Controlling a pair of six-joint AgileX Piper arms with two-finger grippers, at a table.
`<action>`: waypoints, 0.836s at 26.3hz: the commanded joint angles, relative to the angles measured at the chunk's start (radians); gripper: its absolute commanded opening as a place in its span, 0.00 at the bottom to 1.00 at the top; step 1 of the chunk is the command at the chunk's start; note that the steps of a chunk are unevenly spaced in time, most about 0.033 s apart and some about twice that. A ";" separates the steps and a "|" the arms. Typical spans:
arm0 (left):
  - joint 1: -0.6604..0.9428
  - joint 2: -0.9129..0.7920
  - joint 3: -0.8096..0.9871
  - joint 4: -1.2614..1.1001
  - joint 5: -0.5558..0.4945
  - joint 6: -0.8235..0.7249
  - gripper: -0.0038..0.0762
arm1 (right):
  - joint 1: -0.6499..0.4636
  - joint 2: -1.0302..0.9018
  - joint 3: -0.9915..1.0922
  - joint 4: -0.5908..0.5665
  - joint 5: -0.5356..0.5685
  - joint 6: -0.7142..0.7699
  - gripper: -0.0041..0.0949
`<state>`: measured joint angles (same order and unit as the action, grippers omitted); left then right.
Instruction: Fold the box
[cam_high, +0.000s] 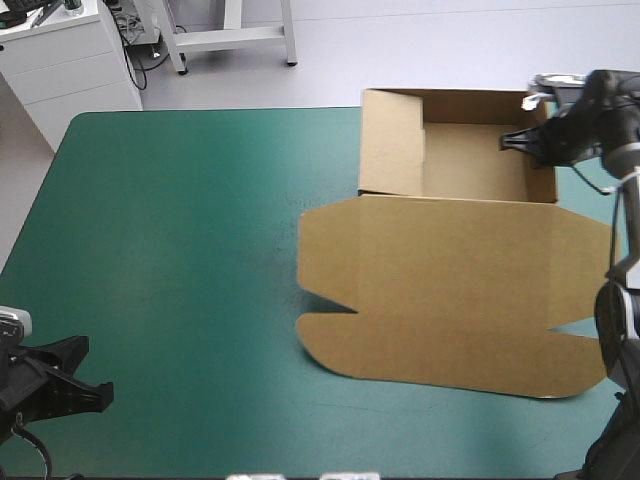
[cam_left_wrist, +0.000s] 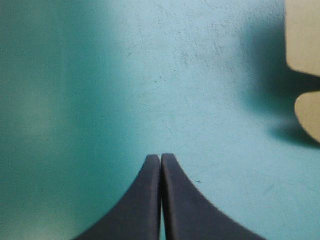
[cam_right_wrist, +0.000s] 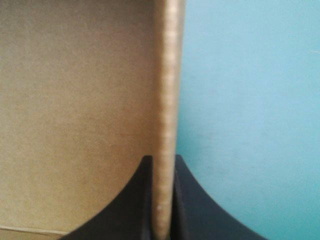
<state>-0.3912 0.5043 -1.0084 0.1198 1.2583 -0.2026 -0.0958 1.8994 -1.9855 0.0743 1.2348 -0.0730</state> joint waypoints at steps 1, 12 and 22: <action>-0.002 0.010 -0.020 0.024 -0.057 -0.005 0.02 | -0.146 -0.069 -0.030 0.009 0.012 -0.012 0.02; -0.002 0.010 -0.020 0.056 -0.112 -0.006 0.02 | -0.420 0.021 -0.028 0.052 -0.067 -0.055 0.02; -0.002 0.010 -0.020 0.082 -0.112 -0.006 0.02 | -0.448 0.164 -0.028 0.062 -0.082 -0.072 0.25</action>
<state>-0.3912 0.5043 -1.0084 0.1901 1.2108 -0.2026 -0.5335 2.1128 -1.9864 0.1128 1.1715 -0.1358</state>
